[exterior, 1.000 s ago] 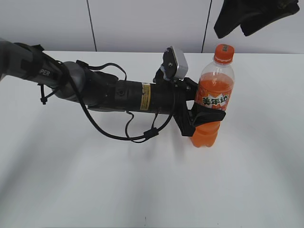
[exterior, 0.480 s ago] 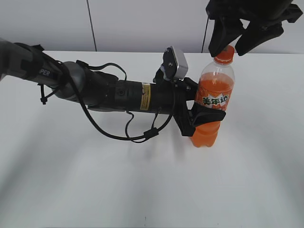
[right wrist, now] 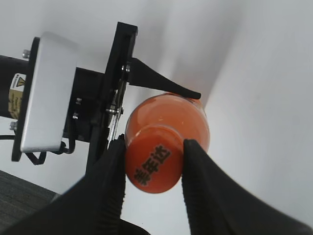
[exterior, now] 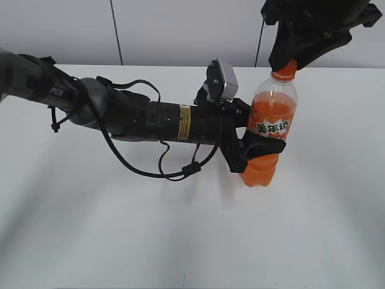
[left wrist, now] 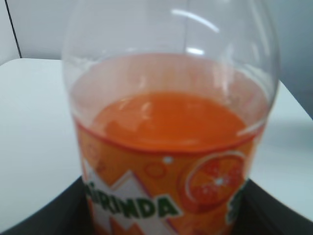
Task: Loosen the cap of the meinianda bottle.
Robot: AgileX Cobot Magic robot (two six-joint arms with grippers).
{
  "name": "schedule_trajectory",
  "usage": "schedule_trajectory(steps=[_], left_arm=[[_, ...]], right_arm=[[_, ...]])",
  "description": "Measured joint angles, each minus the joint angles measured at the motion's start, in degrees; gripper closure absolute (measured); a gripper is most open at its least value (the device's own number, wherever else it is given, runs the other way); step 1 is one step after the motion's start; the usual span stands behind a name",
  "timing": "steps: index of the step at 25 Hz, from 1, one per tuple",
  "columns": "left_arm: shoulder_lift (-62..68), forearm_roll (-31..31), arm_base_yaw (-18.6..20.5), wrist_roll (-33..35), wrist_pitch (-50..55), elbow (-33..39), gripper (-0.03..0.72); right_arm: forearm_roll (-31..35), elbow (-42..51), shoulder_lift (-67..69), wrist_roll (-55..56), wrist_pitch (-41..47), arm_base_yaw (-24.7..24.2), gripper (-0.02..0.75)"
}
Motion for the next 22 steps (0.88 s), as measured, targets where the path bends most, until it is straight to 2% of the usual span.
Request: schedule_trajectory(steps=[5,8,14,16,22], left_arm=[[0.00,0.05,0.00,0.02,0.00,0.00,0.262],[0.00,0.05,0.00,0.02,0.00,0.00,0.262],[0.00,0.12,0.00,0.07,0.00,0.00,0.262],[0.00,0.23,0.00,0.18,-0.05,0.00,0.262],[0.00,0.27,0.00,0.30,-0.11,0.00,0.262]], right_arm=[[0.00,0.00,0.00,-10.17,0.11,0.00,0.473],[0.00,0.00,0.00,-25.29,0.11,0.00,0.473],[0.06,-0.05,-0.05,-64.63,0.29,0.00,0.473],[0.11,-0.05,-0.05,-73.85,0.48,0.00,0.473],[0.17,-0.05,-0.05,-85.57,0.61,0.00,0.473]])
